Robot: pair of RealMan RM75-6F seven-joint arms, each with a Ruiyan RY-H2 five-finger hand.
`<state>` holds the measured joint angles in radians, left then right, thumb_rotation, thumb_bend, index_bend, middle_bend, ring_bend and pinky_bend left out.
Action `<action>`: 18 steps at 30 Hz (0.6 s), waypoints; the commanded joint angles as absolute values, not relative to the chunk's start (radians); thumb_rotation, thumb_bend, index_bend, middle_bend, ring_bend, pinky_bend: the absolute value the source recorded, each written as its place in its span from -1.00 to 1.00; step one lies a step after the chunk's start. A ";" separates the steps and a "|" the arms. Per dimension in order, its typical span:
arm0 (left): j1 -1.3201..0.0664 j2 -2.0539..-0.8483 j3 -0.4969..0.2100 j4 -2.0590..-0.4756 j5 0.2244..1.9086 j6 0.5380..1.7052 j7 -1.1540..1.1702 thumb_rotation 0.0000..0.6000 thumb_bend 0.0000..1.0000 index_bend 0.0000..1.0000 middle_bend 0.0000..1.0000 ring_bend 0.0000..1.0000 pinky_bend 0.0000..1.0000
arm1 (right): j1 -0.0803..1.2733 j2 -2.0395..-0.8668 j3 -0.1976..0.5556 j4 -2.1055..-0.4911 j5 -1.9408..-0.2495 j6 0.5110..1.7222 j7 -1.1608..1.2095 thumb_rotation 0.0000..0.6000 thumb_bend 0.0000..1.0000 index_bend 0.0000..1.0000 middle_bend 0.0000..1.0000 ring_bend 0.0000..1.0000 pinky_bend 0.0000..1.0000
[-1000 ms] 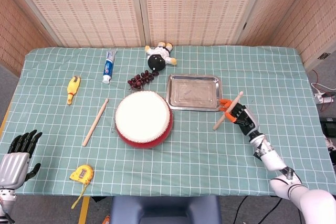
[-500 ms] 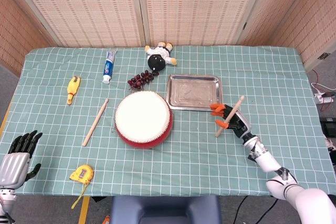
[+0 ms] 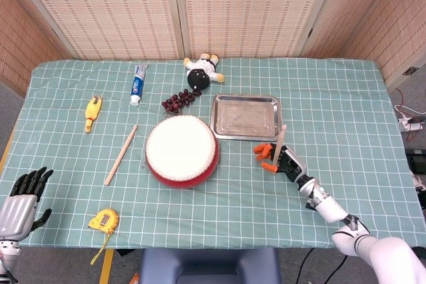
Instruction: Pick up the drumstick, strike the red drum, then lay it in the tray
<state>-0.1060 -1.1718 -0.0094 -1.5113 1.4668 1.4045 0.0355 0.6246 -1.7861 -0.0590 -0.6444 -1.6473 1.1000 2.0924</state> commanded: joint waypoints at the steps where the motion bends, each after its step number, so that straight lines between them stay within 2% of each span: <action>1: -0.106 -1.174 -0.009 -1.509 1.468 1.404 0.033 1.00 -0.46 -1.00 -1.00 -1.00 -0.94 | 0.623 -1.796 -0.067 -0.638 -1.646 1.097 2.109 1.00 -0.65 0.19 -0.23 -0.30 -0.26; 11: -0.106 -1.179 -0.010 -1.499 1.465 1.401 0.025 1.00 -0.46 -1.00 -1.00 -1.00 -0.94 | 0.628 -1.811 -0.084 -0.618 -1.653 1.100 2.109 1.00 -0.70 0.48 0.02 -0.03 0.02; 18: -0.106 -1.184 -0.009 -1.493 1.465 1.399 0.021 1.00 -0.46 -1.00 -1.00 -1.00 -0.94 | 0.622 -1.818 -0.100 -0.610 -1.659 1.108 2.096 1.00 -0.70 0.58 0.11 0.07 0.12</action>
<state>-0.1062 -1.1837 -0.0092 -1.4933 1.4648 1.3992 0.0215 0.6225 -1.8174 -0.0985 -0.6109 -1.6580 1.1074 2.0966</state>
